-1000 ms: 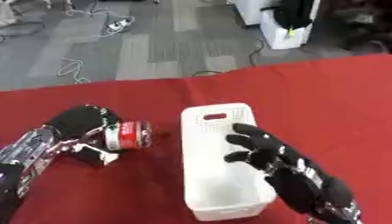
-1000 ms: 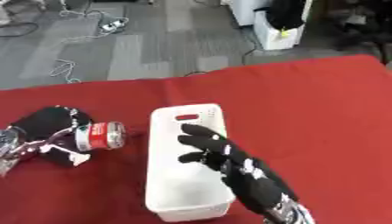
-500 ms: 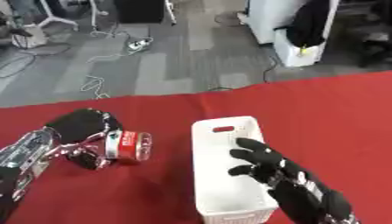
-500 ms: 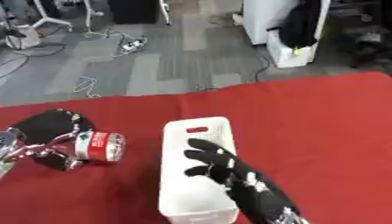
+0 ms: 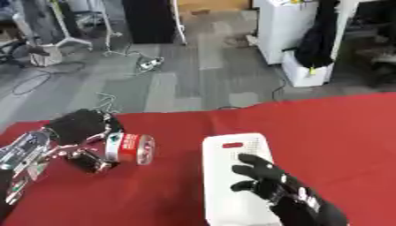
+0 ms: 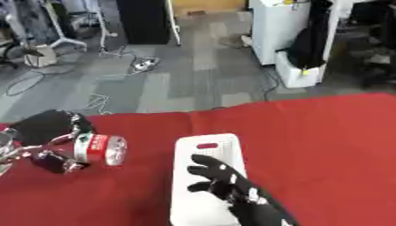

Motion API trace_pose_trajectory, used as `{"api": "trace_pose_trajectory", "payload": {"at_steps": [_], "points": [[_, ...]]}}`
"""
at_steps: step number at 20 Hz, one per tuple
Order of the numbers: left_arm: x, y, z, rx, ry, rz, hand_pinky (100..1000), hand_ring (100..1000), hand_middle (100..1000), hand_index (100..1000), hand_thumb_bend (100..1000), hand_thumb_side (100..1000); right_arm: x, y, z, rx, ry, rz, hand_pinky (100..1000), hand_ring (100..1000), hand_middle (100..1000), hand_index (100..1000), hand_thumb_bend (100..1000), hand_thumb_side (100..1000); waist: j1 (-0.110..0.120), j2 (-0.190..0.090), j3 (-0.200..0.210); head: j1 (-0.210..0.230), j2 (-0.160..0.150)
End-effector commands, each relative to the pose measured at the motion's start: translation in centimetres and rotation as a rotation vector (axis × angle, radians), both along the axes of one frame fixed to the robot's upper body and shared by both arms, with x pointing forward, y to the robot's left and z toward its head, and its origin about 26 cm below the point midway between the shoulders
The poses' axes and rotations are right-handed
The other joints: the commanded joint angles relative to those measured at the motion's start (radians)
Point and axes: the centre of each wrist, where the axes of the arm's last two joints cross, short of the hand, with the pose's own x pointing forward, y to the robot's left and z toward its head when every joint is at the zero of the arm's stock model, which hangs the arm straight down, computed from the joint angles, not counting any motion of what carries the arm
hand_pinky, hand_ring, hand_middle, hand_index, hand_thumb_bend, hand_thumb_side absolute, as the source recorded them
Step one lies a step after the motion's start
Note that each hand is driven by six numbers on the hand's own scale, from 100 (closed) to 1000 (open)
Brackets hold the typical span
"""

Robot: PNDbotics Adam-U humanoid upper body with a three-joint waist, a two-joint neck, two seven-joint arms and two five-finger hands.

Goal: Pick up objects on the table and place them in the box.

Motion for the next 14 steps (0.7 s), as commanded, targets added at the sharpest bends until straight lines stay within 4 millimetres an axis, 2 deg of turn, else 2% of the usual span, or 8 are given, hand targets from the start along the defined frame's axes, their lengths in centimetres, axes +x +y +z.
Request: {"api": "trace_pose_trajectory", "payload": {"at_steps": [1, 7, 9, 11, 12, 13, 14], "points": [[-0.4, 0.6, 2.8, 0.009, -0.051, 0.007, 100, 166, 248, 412, 324, 100, -0.2, 0.4, 0.2, 0.014, -0.027, 0.011, 847, 957, 990, 923, 494, 1000, -0.003, -0.029, 0.005, -0.005, -0.014], [-0.2, -0.1, 2.9, -0.028, -0.038, -0.011, 100, 164, 245, 410, 291, 100, -0.2, 0.6, -0.2, 0.022, -0.021, 0.01, 845, 955, 988, 922, 492, 1000, -0.007, -0.046, 0.0, -0.002, -0.015], [0.0, -0.6, 2.9, -0.065, -0.028, -0.023, 100, 155, 236, 403, 219, 100, -0.2, 0.7, -0.3, 0.025, -0.019, 0.009, 844, 953, 987, 920, 492, 1000, -0.009, -0.052, -0.004, -0.001, -0.014], [0.1, -1.1, 3.1, -0.102, -0.017, -0.041, 100, 154, 235, 403, 214, 100, -0.2, 0.7, -0.4, 0.027, -0.017, 0.005, 844, 953, 986, 920, 492, 1000, -0.01, -0.059, -0.008, 0.0, -0.012], [0.1, -1.4, 3.3, -0.116, -0.012, -0.051, 100, 152, 233, 401, 164, 100, -0.2, 0.6, -0.5, 0.028, -0.015, 0.002, 843, 952, 985, 919, 492, 1000, -0.01, -0.062, -0.01, 0.001, -0.011], [0.1, -1.8, 3.5, -0.128, -0.009, -0.063, 100, 152, 233, 401, 201, 100, -0.2, 0.6, -0.6, 0.029, -0.014, -0.002, 843, 952, 985, 919, 493, 1000, -0.01, -0.067, -0.013, 0.001, -0.01], [0.2, -2.2, 3.8, -0.137, -0.006, -0.076, 100, 151, 232, 400, 198, 100, -0.2, 0.5, -0.7, 0.03, -0.013, -0.007, 842, 951, 985, 918, 495, 1000, -0.011, -0.071, -0.016, 0.002, -0.008]]}}
